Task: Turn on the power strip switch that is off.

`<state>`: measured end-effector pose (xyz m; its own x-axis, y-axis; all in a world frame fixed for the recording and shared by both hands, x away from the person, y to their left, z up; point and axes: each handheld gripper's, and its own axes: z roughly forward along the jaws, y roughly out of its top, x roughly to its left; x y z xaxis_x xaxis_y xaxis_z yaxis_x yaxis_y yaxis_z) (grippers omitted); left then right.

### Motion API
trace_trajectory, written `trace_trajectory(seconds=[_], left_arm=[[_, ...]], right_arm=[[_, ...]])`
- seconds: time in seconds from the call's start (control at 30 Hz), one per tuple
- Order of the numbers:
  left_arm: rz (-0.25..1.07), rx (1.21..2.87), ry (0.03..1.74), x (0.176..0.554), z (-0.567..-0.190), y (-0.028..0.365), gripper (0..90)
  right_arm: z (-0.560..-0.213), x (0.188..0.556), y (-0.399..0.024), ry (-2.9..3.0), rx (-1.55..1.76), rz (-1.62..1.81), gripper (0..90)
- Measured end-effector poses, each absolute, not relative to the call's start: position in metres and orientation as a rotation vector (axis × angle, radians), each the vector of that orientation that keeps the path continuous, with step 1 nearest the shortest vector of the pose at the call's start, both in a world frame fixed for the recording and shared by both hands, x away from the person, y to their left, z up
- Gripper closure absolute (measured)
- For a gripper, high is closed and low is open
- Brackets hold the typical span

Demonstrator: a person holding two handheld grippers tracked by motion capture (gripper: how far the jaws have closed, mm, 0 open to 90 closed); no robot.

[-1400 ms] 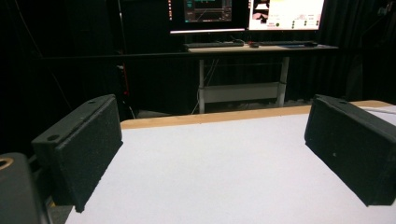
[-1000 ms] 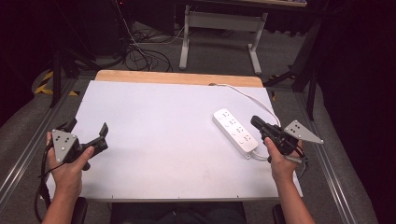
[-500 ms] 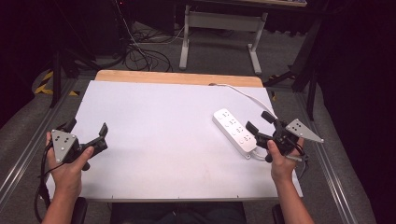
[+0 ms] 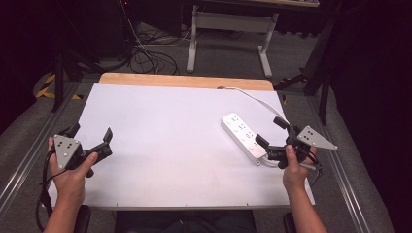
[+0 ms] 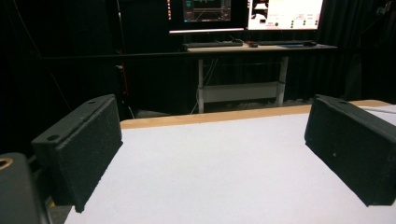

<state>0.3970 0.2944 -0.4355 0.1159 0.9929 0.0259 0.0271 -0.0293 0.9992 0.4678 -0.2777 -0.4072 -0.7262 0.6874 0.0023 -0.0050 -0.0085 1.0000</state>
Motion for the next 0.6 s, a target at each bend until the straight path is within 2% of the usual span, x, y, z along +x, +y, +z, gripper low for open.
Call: trace_trajectory(seconds=[0.6], left_arm=[[1.125, 1.304, 1.129, 0.3972, -0.4356, 0.2939, 4.5]], right_arm=[[-0.4068, 0.4675, -0.2798, 1.755, 0.711, 1.778, 2.6]])
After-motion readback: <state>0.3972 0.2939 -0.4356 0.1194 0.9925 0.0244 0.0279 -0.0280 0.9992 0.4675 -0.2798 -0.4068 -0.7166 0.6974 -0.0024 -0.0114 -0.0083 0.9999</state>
